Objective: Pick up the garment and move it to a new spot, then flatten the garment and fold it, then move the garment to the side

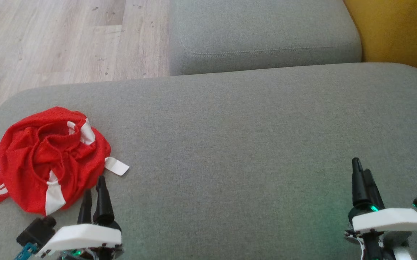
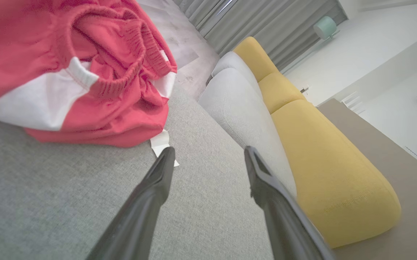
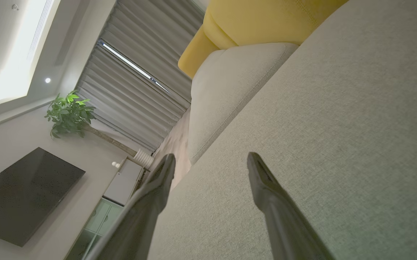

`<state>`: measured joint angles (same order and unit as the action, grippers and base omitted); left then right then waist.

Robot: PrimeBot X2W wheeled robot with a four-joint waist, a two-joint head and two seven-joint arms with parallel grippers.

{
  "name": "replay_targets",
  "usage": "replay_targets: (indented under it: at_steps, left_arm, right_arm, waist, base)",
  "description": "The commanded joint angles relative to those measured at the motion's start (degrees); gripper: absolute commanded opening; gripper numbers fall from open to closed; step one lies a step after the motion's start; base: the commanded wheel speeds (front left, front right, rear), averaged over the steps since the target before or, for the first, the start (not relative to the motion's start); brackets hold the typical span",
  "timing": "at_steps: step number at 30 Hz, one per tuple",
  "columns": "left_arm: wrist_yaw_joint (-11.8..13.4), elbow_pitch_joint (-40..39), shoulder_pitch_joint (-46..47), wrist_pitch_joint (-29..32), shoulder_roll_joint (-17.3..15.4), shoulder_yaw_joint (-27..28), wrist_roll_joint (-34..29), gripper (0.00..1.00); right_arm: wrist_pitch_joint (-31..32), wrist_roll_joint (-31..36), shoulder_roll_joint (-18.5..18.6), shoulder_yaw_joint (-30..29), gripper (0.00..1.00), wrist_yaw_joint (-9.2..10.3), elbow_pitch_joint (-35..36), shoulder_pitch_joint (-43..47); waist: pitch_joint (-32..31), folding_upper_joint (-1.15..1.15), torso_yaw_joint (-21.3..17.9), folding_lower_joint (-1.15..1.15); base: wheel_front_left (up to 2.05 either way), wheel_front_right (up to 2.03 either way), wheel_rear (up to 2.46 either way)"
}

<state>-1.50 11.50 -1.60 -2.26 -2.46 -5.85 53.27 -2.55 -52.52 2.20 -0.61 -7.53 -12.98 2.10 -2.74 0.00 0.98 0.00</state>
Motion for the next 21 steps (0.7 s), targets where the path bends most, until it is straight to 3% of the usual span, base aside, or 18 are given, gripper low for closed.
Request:
replay_targets:
  at_steps: [1, 21]
  left_arm:
    - [0.3, -2.5, 1.5, -0.9, -0.8, 0.2, -1.9, 1.0]
    - [1.5, -3.0, 0.4, -4.3, -0.7, -2.0, -15.2, 1.0]
  right_arm:
    - [-0.7, 1.9, 0.4, 0.9, 1.0, 0.02, 2.6, -0.9]
    - [-4.1, 16.1, 0.4, 3.2, 1.0, 0.03, 4.5, 0.6]
  waist:
    - [0.0, 0.0, 0.0, 0.0]
    - [-1.4, 0.0, 0.7, 0.0]
  base:
    - [0.0, 0.0, 0.0]
    - [0.0, 0.0, 0.0]
